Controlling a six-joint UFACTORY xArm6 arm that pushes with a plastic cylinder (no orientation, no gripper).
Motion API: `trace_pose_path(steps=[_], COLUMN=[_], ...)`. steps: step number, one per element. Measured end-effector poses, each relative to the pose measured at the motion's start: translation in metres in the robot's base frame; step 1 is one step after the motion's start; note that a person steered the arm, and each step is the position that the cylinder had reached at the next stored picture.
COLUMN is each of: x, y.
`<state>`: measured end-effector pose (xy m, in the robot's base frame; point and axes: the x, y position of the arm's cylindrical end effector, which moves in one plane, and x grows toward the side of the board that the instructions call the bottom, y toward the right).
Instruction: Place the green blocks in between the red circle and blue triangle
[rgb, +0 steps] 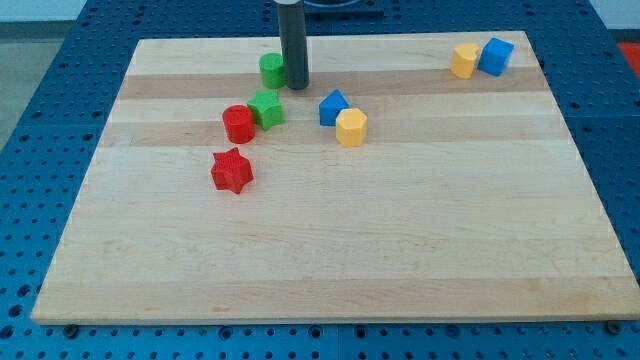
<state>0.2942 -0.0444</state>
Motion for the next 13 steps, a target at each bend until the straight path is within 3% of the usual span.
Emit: trace_pose_path(steps=[2, 6, 9, 13], x=[-0.037, -0.042, -0.022, 0.035], y=[0.012, -0.101, -0.053, -0.015])
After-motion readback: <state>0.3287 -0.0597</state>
